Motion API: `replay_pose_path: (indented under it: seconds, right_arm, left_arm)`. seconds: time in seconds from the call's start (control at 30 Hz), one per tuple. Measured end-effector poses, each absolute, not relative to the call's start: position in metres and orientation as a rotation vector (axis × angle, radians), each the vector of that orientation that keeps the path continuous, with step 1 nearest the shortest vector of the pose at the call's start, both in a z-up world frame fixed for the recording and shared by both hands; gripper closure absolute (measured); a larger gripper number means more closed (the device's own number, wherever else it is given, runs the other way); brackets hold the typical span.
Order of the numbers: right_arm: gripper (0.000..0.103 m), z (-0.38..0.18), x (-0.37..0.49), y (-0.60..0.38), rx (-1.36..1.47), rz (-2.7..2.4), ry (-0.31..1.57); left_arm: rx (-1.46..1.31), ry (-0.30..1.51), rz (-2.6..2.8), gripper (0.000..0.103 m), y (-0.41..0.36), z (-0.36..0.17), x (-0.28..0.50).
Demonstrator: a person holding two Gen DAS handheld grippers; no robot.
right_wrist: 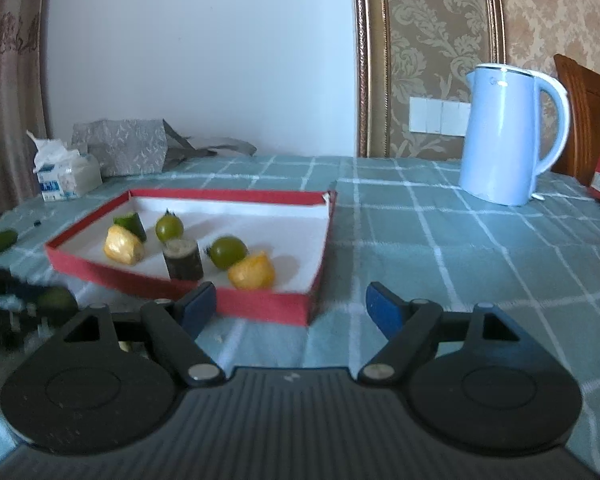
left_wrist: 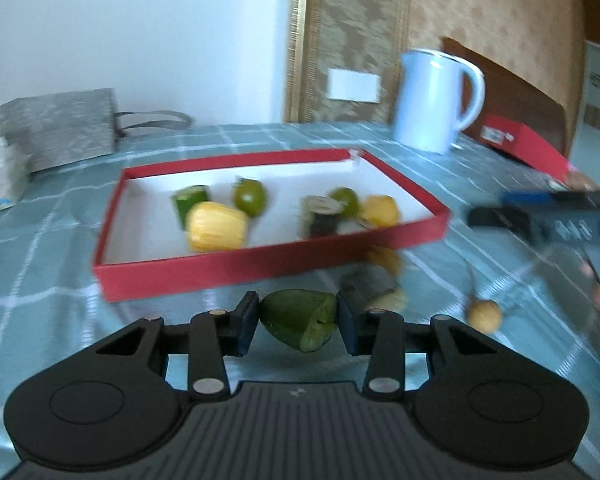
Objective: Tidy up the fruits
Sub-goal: 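Close the left gripper on the green cucumber piece beside the tray, then lift the cucumber piece with left while right grasps the small brown round fruit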
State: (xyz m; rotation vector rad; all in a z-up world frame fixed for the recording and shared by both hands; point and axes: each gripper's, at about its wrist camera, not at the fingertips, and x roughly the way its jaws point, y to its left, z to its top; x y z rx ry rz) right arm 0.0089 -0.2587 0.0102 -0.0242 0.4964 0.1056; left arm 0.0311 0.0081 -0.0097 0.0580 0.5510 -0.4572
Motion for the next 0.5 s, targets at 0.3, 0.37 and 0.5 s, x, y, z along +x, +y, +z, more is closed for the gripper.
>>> replay_pose_path:
  seconds: [0.3, 0.37, 0.5]
  right_arm:
    - [0.025, 0.004, -0.036, -0.247, -0.078, 0.181, 0.531]
    - [0.037, 0.000, -0.040, -0.237, -0.112, 0.199, 0.542]
    - [0.042, -0.008, -0.042, -0.221, -0.142, 0.230, 0.571]
  left_arm:
    - [-0.009, 0.538, -0.397, 0.062, 0.023, -0.006, 0.035]
    - [-0.008, 0.539, -0.401, 0.062, 0.022, -0.007, 0.035]
    - [-0.012, 0.538, -0.405, 0.062, 0.023, -0.007, 0.034]
